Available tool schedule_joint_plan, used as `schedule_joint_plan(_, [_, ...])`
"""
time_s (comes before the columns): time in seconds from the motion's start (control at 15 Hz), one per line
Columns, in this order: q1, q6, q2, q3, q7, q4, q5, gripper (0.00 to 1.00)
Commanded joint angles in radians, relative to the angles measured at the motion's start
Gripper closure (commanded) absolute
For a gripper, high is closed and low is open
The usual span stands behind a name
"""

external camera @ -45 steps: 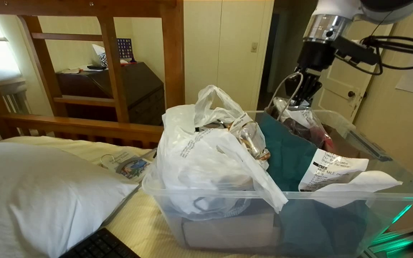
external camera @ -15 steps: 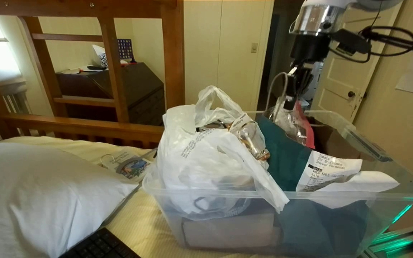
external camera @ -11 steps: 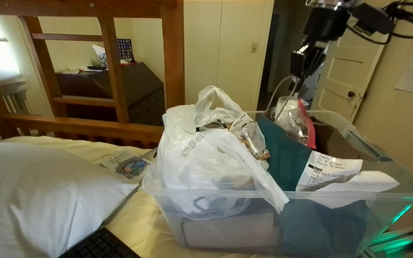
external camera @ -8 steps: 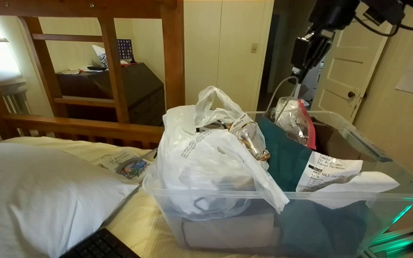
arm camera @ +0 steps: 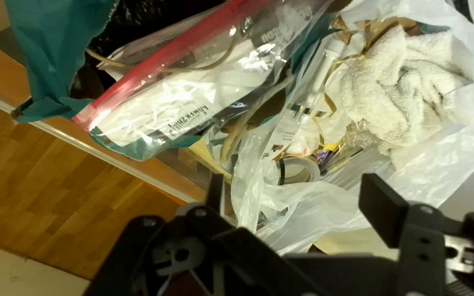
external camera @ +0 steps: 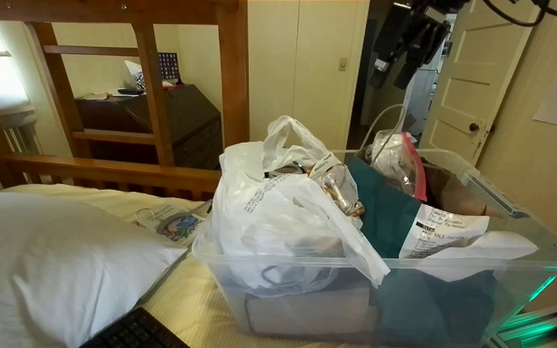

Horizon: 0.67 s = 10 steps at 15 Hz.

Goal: Move the objects in the plastic

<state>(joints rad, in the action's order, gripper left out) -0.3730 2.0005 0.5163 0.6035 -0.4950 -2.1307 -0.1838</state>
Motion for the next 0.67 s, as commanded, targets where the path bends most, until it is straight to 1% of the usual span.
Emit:
schedule_joint_plan(0.0, [0.059,-0.007,-0.137,0.082,-0.066,0.097,0.058,0.0])
schedule_joint_plan(0.13, [0.087,0.032,-0.195,0.119,-0.068,0.103,0.098,0.0])
schedule_joint_plan(0.4, [0.111,0.051,-0.328,0.141,-0.084,0.129,0.141,0.0])
schedule_joint_plan(0.53, [0.104,0.058,-0.388,0.13,-0.089,0.139,0.159,0.08])
schedule_joint_plan(0.6, [0.096,0.055,-0.418,0.122,-0.091,0.147,0.163,0.1])
